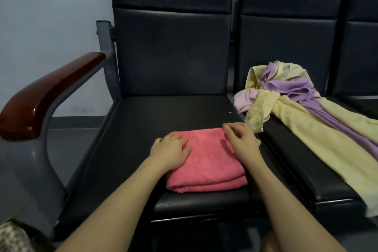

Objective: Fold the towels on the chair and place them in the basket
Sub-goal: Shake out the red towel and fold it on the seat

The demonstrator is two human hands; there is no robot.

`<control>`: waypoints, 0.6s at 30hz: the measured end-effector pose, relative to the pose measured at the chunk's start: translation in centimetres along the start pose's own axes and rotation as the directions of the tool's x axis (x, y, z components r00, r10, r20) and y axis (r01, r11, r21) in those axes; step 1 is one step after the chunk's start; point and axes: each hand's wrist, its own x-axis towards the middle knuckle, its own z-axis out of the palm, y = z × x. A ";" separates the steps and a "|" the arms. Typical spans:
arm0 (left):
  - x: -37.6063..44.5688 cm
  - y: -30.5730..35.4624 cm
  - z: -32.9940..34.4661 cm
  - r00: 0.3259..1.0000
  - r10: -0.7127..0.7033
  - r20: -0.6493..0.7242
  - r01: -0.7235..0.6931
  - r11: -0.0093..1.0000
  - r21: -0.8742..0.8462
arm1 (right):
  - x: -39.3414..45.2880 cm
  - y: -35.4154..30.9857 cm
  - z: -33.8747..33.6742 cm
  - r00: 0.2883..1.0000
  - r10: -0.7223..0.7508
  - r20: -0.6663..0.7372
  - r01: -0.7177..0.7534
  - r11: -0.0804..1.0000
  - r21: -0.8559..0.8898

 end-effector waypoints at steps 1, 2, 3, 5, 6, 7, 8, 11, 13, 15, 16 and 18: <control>0.1 -0.1 0.1 1.000 0.001 0.023 -0.001 1.000 -0.002 | 0.1 0.0 0.0 0.998 -0.022 0.063 0.025 0.999 -0.043; 0.3 -0.3 0.2 0.999 -0.001 0.042 0.001 1.000 -0.006 | 0.2 0.0 0.0 0.988 -0.023 0.154 0.048 0.987 -0.157; 0.5 -0.5 0.3 0.998 -0.006 0.055 0.006 1.000 -0.012 | 0.1 0.2 0.1 0.969 0.015 0.248 0.070 0.942 -0.327; 0.7 -0.7 0.6 0.998 -0.017 0.057 0.019 0.999 -0.030 | -0.1 0.3 0.4 0.930 0.109 0.351 0.113 0.824 -0.556; 0.8 -0.7 0.8 0.999 -0.019 0.045 0.021 0.999 -0.044 | -0.2 0.3 0.6 0.918 0.137 0.372 0.121 0.797 -0.592; 0.7 -0.7 0.8 0.999 -0.019 0.026 0.020 0.998 -0.060 | -0.2 0.3 0.8 0.912 0.149 0.381 0.124 0.787 -0.604; 0.6 -0.7 0.7 1.000 -0.017 0.001 0.017 0.997 -0.075 | -0.2 0.3 0.9 0.911 0.153 0.384 0.128 0.779 -0.614; -0.4 -0.7 0.0 0.996 0.033 -0.083 -0.040 0.996 -0.084 | -0.5 -0.3 0.8 0.942 0.083 0.324 0.150 0.762 -0.630; -1.4 -0.6 -0.7 0.988 0.097 -0.119 -0.107 0.991 -0.077 | -1.0 -0.8 0.5 0.965 -0.021 0.260 0.177 0.783 -0.596; -2.5 -0.3 -1.2 0.978 0.156 -0.138 -0.162 0.986 -0.039 | -1.7 -1.4 0.4 0.958 -0.154 0.242 0.266 0.792 -0.549; -3.1 -0.2 -1.2 0.974 0.178 -0.138 -0.180 0.984 -0.006 | -2.1 -1.6 0.4 0.942 -0.216 0.258 0.324 0.789 -0.522; -4.4 0.1 -1.0 0.971 0.208 -0.118 -0.202 0.978 0.056 | -3.3 -2.1 0.5 0.898 -0.315 0.306 0.427 0.788 -0.443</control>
